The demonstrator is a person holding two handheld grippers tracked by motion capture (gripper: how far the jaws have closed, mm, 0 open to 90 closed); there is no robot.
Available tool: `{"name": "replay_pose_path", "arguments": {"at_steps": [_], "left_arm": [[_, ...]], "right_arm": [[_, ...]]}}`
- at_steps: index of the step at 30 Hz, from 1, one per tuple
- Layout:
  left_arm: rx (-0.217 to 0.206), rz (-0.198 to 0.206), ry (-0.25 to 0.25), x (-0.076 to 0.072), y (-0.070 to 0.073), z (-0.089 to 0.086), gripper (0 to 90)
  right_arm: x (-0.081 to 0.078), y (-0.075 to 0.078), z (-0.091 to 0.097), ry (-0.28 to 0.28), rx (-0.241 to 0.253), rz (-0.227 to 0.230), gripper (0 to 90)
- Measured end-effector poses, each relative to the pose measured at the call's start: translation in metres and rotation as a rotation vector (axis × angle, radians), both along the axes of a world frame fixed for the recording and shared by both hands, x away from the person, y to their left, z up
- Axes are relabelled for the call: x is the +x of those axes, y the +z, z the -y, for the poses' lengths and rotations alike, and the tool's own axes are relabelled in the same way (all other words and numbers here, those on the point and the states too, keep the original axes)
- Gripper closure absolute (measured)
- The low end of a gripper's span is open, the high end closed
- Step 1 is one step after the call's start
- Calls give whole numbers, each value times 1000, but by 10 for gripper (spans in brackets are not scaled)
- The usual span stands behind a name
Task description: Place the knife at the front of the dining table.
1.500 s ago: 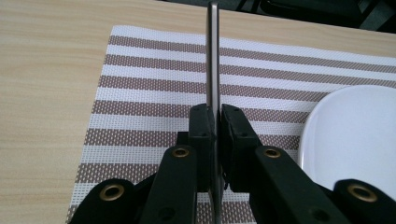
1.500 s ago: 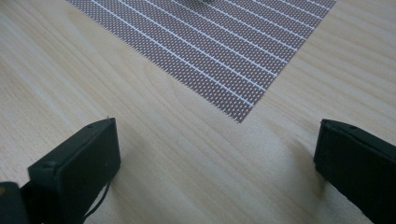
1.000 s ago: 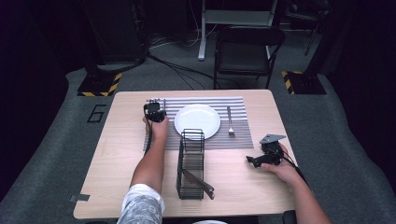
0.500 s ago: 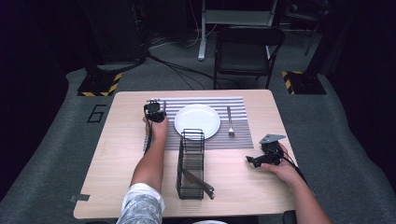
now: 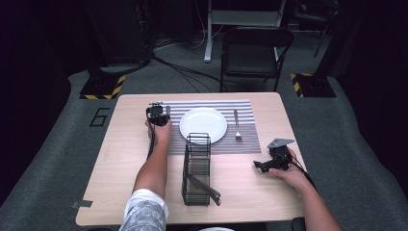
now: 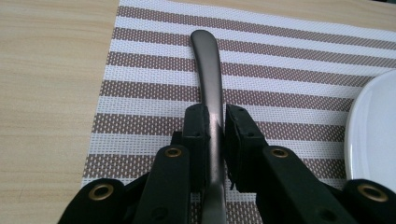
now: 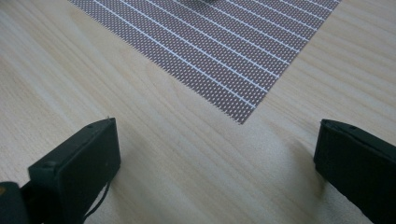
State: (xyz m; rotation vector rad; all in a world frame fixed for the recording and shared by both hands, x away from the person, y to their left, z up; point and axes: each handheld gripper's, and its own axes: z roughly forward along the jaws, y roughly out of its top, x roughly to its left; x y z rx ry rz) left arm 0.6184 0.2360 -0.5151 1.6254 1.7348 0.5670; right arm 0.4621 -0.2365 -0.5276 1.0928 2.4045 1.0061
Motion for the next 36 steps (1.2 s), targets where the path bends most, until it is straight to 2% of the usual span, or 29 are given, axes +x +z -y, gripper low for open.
{"name": "replay_pose_path", "arguments": {"at_steps": [3, 7, 9, 11, 15, 22, 24, 25, 30, 36], "left_arm": [[10, 4, -7, 0, 1, 1, 789], [2, 10, -10, 0, 1, -1, 755], [-12, 8, -7, 0, 1, -2, 732], [-4, 5, -27, 0, 2, -5, 703], [-3, 13, -24, -2, 3, -7, 625], [-3, 62, -32, -8, 21, -17, 555], [-10, 80, -29, -10, 28, -23, 543], [-28, 90, -14, -12, 30, -25, 543], [-24, 89, -22, -20, 41, -37, 535], [-20, 96, -61, -38, 46, -44, 522]], "right_arm": [[-1, 0, 0, 1, 1, 1, 1], [-1, 0, 0, 1, 1, -1, 1], [-1, 0, 0, 2, 0, 0, 1], [-1, 0, 0, 0, 1, -2, 1], [-1, 0, 0, 1, 1, -1, 1], [-1, 0, 0, 2, 0, 0, 1], [-1, 0, 0, 1, 0, 0, 1], [-1, 0, 0, 2, 0, 0, 1], [-1, 0, 0, 0, 2, -2, 1], [-1, 0, 0, 0, 1, -1, 1]]}}
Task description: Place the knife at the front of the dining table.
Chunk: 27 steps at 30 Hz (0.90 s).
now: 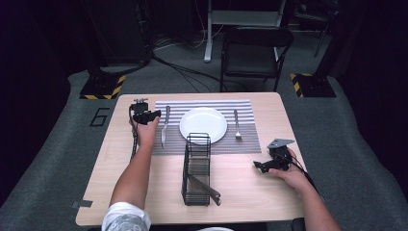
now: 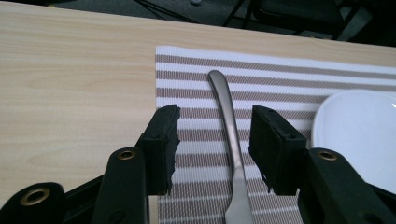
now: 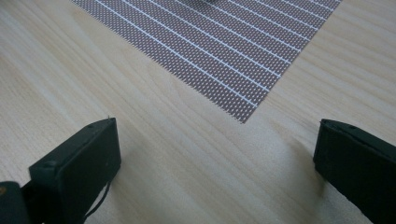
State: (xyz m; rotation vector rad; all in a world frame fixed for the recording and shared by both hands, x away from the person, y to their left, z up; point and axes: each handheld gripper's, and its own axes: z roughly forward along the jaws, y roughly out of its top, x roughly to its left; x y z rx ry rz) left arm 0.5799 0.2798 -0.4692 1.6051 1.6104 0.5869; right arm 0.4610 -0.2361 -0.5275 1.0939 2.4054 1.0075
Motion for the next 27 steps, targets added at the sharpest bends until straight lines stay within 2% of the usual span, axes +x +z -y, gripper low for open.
{"name": "replay_pose_path", "arguments": {"at_steps": [9, 18, 24, 27], "left_arm": [[15, 1, -89, -33, 4, -4, 508], [-1, 16, -145, -64, 7, -7, 478], [21, 11, -191, -83, 3, -5, 463], [46, 9, -216, -93, 1, -4, 459]], "right_arm": [[0, 0, 0, 0, 0, -1, 1], [-1, 0, 0, -6, 0, -3, 1], [-1, 0, 0, -7, 0, -3, 2], [-1, 0, 0, -7, 0, -2, 1]]}}
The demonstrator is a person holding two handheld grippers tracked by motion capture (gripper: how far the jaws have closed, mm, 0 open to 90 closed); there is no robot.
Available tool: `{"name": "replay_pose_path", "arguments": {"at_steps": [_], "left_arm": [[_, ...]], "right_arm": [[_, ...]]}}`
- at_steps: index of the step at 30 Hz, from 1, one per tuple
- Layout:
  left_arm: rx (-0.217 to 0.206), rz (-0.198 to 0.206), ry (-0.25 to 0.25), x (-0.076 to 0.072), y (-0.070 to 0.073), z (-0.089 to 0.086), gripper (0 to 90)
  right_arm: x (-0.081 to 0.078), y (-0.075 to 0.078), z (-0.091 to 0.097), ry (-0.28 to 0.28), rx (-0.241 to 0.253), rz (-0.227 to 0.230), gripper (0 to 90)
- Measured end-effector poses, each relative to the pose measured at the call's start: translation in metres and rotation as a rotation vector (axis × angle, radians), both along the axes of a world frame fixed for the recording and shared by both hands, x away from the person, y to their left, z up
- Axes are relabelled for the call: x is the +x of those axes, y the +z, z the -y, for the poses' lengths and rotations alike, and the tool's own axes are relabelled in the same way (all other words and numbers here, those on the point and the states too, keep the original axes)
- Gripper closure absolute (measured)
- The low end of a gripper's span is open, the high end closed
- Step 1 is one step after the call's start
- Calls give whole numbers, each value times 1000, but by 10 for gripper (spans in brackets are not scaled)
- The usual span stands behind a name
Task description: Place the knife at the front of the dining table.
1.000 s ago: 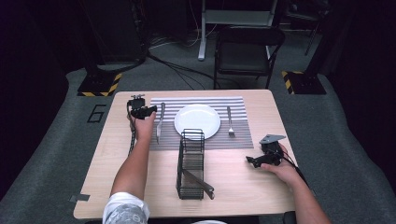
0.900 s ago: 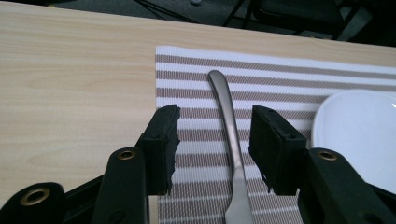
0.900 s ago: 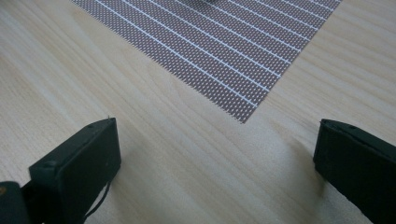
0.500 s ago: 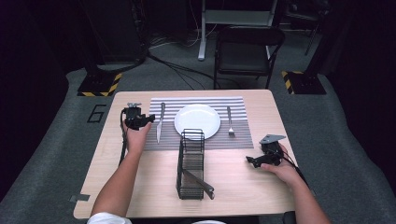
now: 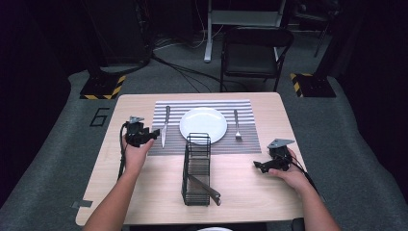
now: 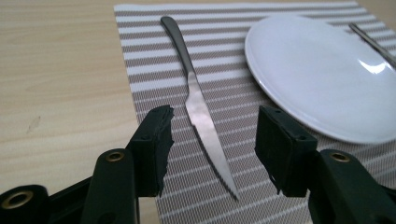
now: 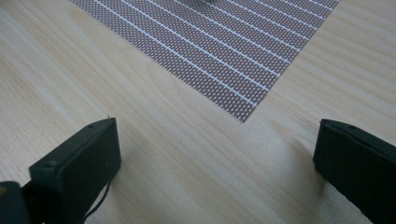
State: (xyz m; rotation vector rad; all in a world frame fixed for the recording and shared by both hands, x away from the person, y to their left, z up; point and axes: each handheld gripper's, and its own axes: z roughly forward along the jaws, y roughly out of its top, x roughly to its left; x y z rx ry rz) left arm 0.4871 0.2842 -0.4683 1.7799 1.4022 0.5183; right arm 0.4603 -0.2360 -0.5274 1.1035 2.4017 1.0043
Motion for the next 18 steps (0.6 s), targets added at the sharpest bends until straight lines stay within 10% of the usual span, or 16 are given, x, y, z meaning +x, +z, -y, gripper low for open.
{"name": "replay_pose_path", "arguments": {"at_steps": [18], "left_arm": [[79, 0, -54, -38, -27, -11, 417]], "right_arm": [[0, 0, 0, 1, -3, 6, 2]]}}
